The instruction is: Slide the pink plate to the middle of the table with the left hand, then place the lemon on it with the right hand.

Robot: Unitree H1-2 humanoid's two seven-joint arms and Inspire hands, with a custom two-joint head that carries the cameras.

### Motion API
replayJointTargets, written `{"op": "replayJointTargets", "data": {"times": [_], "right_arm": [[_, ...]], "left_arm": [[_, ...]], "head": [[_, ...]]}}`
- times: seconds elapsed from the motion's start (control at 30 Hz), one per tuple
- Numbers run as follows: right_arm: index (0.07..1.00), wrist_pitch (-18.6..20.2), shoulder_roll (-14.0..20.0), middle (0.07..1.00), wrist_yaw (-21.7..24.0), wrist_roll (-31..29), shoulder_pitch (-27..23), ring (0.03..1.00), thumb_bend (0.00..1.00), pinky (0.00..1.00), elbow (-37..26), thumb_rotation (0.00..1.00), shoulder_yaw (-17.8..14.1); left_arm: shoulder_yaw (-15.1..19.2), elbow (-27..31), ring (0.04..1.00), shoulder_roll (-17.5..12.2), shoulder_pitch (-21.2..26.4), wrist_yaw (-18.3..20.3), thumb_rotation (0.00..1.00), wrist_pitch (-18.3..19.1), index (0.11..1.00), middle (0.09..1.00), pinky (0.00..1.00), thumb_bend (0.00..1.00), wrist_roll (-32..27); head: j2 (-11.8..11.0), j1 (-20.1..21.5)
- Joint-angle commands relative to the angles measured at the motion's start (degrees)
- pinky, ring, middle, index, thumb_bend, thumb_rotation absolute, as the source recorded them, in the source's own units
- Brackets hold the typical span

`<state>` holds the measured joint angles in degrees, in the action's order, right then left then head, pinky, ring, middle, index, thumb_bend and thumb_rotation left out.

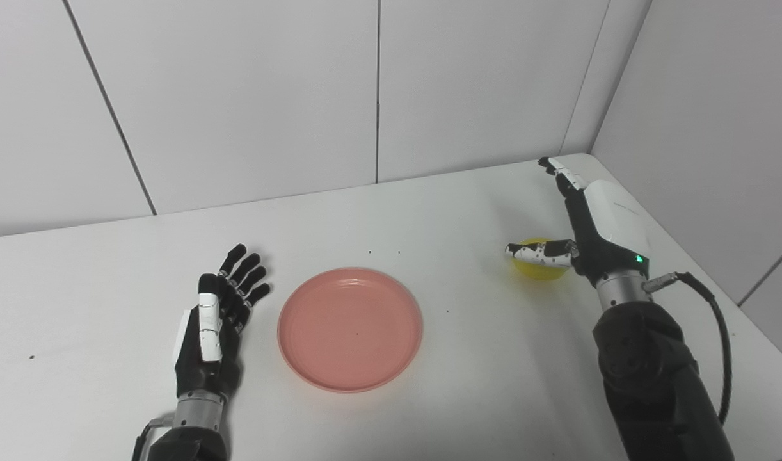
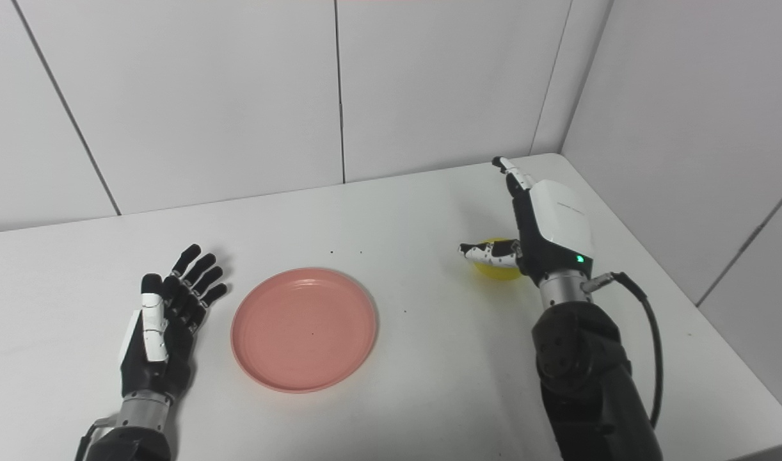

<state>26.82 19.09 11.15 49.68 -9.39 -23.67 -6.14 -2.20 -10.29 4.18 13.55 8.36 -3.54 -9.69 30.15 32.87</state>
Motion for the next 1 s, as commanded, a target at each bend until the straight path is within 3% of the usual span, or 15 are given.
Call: {"op": "replayJointTargets", "data": {"times": [0.0,0.13,0.33,0.73,0.97], "right_arm": [[0.881,0.1,1.5,0.869,1.1,1.4,-2.8,0.825,0.92,0.72,0.8,0.17,-1.4],[0.883,0.1,1.0,0.875,2.5,2.2,-3.5,0.837,0.91,0.73,3.5,0.17,-2.5],[0.875,0.0,0.3,0.869,1.2,0.7,-3.8,0.846,0.94,0.74,7.2,0.16,-3.4],[0.868,-0.2,1.8,0.867,-1.6,-1.6,-3.7,0.817,0.93,0.71,13.1,0.18,-1.4],[0.840,-0.1,1.9,0.838,-3.4,-2.0,-3.7,0.774,0.91,0.68,15.6,0.10,-0.1]], "left_arm": [[0.3,-1.7,0.872,-0.6,-0.7,0.6,1.00,-2.0,0.867,0.875,0.84,0.80,-0.1],[0.7,-2.0,0.862,-0.6,-0.7,0.4,1.00,-2.0,0.853,0.864,0.83,0.80,-0.3],[1.5,-2.8,0.843,-0.6,-0.5,0.5,0.98,-2.0,0.834,0.847,0.81,0.80,-0.9],[1.2,-2.2,0.853,-0.8,-0.9,1.2,1.00,-1.9,0.846,0.856,0.82,0.79,-0.8],[1.3,-1.1,0.847,-0.5,-1.3,0.9,0.98,-1.4,0.844,0.852,0.81,0.79,-0.6]], "head": [[0.0,0.4],[-0.2,0.5],[-0.3,0.8],[0.2,0.5],[0.7,0.2]]}}
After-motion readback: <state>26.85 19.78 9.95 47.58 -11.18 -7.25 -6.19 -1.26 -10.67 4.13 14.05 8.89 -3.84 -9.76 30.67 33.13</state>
